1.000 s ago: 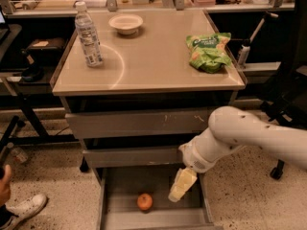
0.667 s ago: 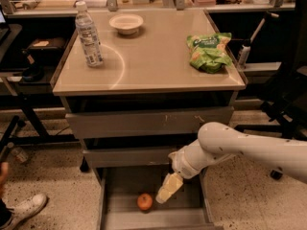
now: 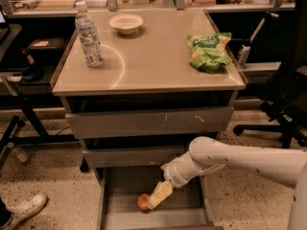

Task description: Pick orange from bottom drawer and place on counter

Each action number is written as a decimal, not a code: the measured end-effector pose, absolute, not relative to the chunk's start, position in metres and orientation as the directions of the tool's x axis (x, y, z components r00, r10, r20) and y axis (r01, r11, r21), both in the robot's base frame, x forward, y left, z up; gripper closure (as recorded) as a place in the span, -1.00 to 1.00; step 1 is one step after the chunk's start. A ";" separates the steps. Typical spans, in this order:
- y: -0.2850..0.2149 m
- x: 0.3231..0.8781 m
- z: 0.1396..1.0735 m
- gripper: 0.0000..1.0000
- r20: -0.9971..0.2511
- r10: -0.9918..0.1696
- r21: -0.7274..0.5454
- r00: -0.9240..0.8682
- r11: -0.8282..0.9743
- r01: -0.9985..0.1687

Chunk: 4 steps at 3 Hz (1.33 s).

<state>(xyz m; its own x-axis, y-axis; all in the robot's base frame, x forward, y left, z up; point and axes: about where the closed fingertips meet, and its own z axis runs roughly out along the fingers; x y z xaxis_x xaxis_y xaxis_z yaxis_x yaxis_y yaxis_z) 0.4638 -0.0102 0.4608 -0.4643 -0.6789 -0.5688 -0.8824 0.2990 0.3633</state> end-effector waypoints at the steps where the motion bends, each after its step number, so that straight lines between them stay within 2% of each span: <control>1: -0.010 0.464 0.461 -1.00 -0.569 -0.679 0.363 -0.464 0.299 -0.882; 2: 0.007 0.470 0.425 -1.00 -0.563 -0.678 0.370 -0.473 0.305 -0.878; 3: 0.019 0.489 0.382 -1.00 -0.610 -0.614 0.394 -0.500 0.312 -0.864; 4: 0.016 0.501 0.313 -1.00 -0.658 -0.479 0.469 -0.581 0.344 -0.814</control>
Offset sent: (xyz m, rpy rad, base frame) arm 0.0203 0.0449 -0.0978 -0.0110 0.0184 -0.0216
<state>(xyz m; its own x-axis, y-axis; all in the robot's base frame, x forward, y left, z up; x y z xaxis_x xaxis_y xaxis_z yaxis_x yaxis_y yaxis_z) 0.5012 0.0163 0.3130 -0.5812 -0.4793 -0.6577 -0.8138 0.3438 0.4685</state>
